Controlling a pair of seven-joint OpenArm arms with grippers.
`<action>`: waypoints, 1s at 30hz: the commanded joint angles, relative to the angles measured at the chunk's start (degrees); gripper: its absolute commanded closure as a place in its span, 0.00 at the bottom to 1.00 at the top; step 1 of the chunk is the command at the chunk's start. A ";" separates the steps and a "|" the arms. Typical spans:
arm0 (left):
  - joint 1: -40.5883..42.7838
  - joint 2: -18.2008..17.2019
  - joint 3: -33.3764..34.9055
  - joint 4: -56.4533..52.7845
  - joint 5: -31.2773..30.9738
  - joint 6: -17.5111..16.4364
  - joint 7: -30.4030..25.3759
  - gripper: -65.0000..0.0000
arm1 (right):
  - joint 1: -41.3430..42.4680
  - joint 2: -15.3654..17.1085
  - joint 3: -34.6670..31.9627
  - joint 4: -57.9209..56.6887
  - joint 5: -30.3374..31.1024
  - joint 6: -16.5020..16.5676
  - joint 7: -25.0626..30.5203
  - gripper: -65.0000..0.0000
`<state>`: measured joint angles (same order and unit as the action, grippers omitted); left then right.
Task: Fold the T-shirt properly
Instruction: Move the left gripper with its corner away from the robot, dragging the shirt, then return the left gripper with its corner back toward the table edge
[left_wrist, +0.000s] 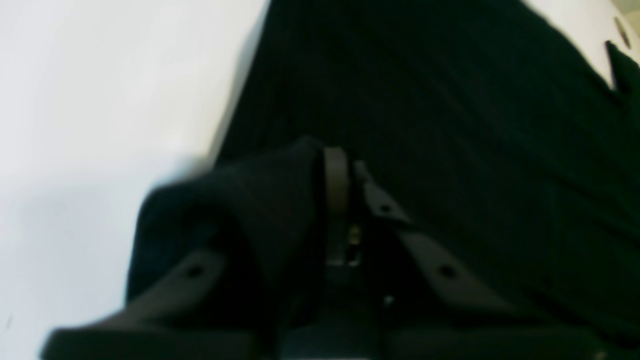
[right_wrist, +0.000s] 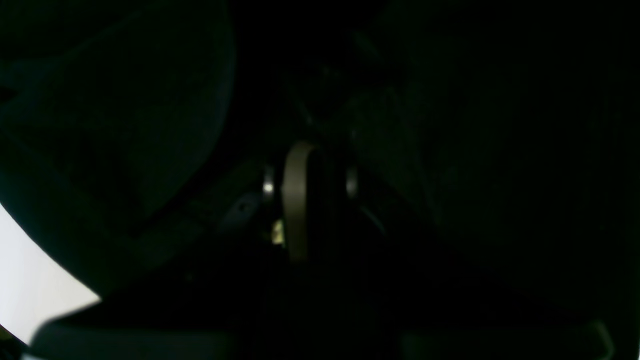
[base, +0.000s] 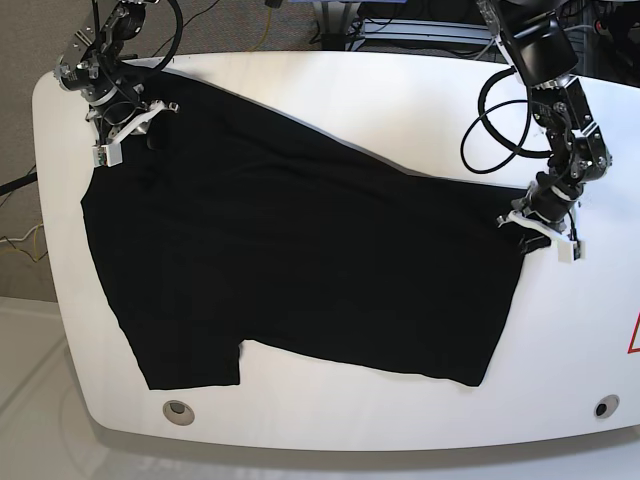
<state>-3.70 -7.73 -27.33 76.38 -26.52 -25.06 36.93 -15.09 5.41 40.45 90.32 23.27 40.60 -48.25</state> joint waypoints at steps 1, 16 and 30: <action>-0.73 -0.76 0.65 1.12 -0.07 -0.48 -2.33 0.72 | -0.42 0.35 0.04 -0.08 -3.62 -0.60 -3.93 0.87; -2.23 -0.84 5.05 1.29 4.94 -0.48 -2.86 0.41 | -0.34 0.35 0.04 -0.08 -3.62 -0.60 -3.93 0.87; 0.14 -2.43 6.19 16.76 14.08 -0.48 -2.60 0.41 | -0.34 0.35 -0.05 0.09 -3.62 -0.60 -3.93 0.87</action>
<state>-3.62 -9.85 -21.17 89.84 -13.39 -25.30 35.46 -14.96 5.39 40.42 90.37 23.11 40.58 -48.42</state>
